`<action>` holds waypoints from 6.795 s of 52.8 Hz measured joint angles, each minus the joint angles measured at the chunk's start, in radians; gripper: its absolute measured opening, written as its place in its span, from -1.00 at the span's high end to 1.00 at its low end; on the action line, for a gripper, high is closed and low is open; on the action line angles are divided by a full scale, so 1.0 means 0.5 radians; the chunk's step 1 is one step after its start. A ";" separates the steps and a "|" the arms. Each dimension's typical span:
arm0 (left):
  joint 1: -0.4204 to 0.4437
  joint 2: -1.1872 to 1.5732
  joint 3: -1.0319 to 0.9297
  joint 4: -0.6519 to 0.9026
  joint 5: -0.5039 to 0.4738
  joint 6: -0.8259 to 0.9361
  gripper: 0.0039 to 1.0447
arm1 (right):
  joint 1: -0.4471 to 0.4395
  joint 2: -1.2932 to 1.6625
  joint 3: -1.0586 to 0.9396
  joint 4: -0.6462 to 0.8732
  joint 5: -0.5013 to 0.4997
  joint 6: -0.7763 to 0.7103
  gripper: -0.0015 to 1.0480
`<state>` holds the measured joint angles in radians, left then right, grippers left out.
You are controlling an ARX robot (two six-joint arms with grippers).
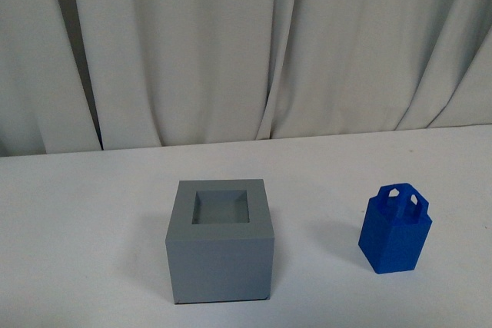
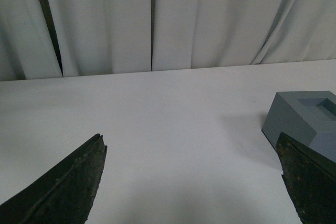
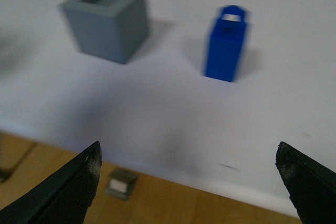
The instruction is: Insert blue part into gray base
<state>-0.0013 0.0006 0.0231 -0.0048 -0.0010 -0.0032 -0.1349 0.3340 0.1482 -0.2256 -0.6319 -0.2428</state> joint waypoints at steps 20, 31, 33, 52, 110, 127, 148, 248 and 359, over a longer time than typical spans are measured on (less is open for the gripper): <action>0.000 0.000 0.000 0.000 -0.001 0.000 -0.89 | 0.305 1.235 0.798 0.220 0.119 -0.521 -0.86; 0.000 0.000 0.000 0.000 0.002 0.000 -0.89 | 0.323 1.853 1.528 -0.120 0.199 -0.837 -0.86; 0.000 0.000 0.000 0.000 0.001 0.000 -0.89 | 0.323 1.946 1.649 -0.211 0.224 -0.893 -0.86; 0.000 0.000 0.000 0.000 0.002 0.000 -0.89 | 0.510 2.947 2.947 -1.437 0.537 -1.666 -0.86; 0.000 0.000 0.000 0.000 0.002 0.000 -0.89 | 0.677 3.535 3.332 -1.823 1.009 -2.156 -0.86; 0.000 0.000 0.000 0.000 0.001 0.000 -0.89 | 0.678 3.580 3.312 -1.745 1.083 -2.160 -0.86; 0.000 0.000 0.000 0.000 0.002 0.000 -0.89 | 0.687 3.619 3.291 -1.695 1.086 -2.155 -0.84; 0.000 0.000 0.000 0.000 0.001 0.000 -0.89 | 1.338 3.712 4.174 -2.186 0.896 -1.750 0.09; 0.000 0.000 0.000 0.000 0.002 0.000 -0.89 | 1.313 3.719 3.997 -2.039 0.746 -1.602 -0.84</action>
<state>-0.0013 0.0006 0.0231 -0.0048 -0.0002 -0.0032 0.5217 2.1937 2.1468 -1.2453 -0.2588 -1.0439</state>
